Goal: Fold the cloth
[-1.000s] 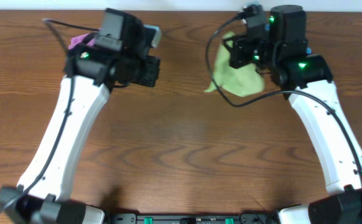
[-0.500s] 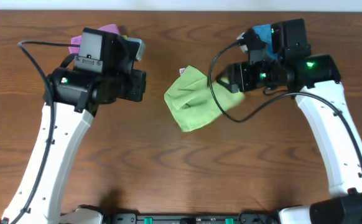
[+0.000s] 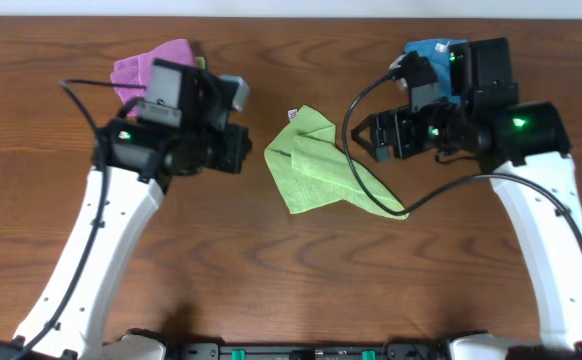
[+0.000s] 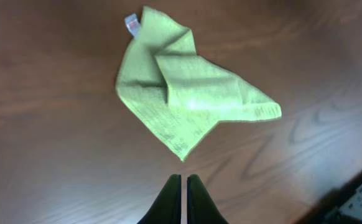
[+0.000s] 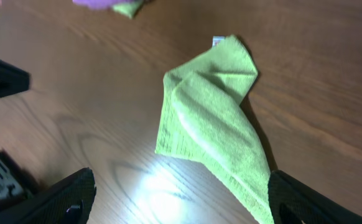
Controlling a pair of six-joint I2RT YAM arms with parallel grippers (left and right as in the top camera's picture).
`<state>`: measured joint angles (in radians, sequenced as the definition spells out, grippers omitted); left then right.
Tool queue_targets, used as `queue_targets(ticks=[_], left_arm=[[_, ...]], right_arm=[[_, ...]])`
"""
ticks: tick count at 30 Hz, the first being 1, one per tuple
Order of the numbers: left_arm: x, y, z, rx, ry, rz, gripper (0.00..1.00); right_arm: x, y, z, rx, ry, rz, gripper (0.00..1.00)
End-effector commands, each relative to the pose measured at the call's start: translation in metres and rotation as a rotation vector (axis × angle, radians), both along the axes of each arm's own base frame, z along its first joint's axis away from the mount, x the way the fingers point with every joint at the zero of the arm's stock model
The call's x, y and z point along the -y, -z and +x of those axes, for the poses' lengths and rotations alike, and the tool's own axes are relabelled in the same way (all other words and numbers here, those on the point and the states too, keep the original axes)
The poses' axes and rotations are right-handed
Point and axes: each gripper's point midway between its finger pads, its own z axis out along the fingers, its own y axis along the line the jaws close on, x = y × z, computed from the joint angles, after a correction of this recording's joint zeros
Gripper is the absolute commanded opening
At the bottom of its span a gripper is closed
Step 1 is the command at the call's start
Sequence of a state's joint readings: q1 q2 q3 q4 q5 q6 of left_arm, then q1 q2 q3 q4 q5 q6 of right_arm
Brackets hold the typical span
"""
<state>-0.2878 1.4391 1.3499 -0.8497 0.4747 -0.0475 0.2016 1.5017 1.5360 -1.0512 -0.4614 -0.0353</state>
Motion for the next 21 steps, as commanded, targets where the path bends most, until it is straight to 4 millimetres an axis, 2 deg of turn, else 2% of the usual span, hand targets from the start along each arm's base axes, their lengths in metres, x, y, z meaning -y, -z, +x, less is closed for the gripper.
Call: queue_targets(ticks=[1,4,6,10,12,16,19,21], left_arm=[[0.009,0.023,-0.011,-0.074,-0.006,-0.045,0.06],[0.009,0.045,-0.017,-0.121,-0.023,-0.059,0.06],[0.006,0.053,-0.021,-0.145,-0.033,-0.052,0.06],[-0.016,0.063,-0.015,-0.163,-0.119,-0.017,0.06],[-0.028,0.057,-0.010,-0.163,-0.156,-0.051,0.06],[-0.062,0.025,-0.009,-0.067,-0.208,-0.141,0.06],[-0.077,0.018,-0.025,-0.010,-0.238,-0.144,0.06],[-0.079,0.021,-0.041,0.021,-0.238,-0.144,0.06]], right_arm=[[-0.008,0.030,0.000,-0.049,-0.064,-0.050,0.86],[-0.014,0.057,0.002,-0.097,-0.092,-0.068,0.80],[-0.018,0.073,0.002,-0.127,-0.115,-0.080,0.79],[-0.039,0.103,-0.003,-0.169,-0.199,-0.125,0.79],[-0.049,0.110,-0.001,-0.151,-0.220,-0.161,0.79],[-0.067,0.117,0.002,-0.070,-0.255,-0.266,0.80],[-0.077,0.117,0.008,-0.021,-0.245,-0.300,0.81],[-0.084,0.118,0.010,0.001,-0.249,-0.307,0.80]])
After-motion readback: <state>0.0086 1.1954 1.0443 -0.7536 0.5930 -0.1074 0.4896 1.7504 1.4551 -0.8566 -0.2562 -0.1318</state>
